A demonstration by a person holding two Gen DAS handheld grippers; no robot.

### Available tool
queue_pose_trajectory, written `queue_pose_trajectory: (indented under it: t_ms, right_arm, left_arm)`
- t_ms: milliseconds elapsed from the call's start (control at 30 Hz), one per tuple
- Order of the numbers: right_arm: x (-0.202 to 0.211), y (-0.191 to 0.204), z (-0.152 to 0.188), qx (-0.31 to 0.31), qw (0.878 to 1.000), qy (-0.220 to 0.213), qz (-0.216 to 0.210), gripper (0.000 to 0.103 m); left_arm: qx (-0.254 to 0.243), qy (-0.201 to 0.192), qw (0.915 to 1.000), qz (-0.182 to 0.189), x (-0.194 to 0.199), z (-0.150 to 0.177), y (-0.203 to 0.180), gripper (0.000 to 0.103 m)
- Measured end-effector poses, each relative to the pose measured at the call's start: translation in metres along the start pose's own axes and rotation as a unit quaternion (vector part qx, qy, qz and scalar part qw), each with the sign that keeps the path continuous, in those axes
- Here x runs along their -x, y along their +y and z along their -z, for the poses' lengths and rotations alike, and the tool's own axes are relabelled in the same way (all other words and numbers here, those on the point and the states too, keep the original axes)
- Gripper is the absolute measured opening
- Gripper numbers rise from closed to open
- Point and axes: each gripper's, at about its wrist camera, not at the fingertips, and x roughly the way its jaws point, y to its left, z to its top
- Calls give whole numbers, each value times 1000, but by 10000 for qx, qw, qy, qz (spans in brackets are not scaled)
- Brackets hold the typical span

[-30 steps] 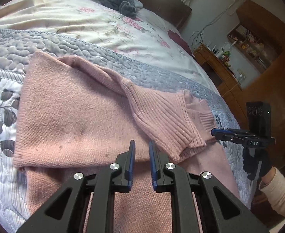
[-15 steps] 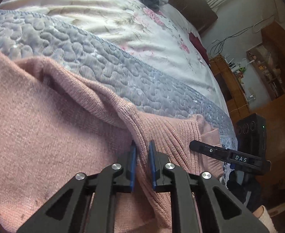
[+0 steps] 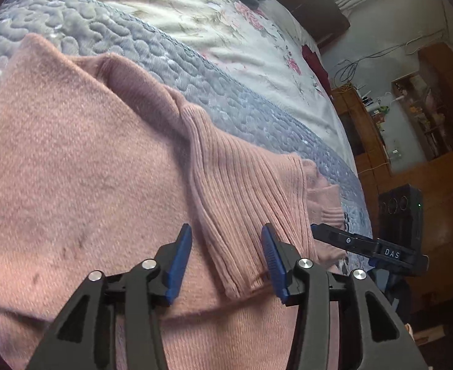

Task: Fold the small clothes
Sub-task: 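Fold the collar down over the folded sleeves with both tools, then release the collar and lift both tools away from the sweater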

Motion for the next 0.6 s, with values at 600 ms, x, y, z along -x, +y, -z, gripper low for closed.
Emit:
queue_pose_trajectory:
  t_ms: [600]
  right_arm:
    - [-6,-26,14,-124,9997,76,210,6]
  left_arm:
    - [-774,185,9942,-718,-4,9,0,13]
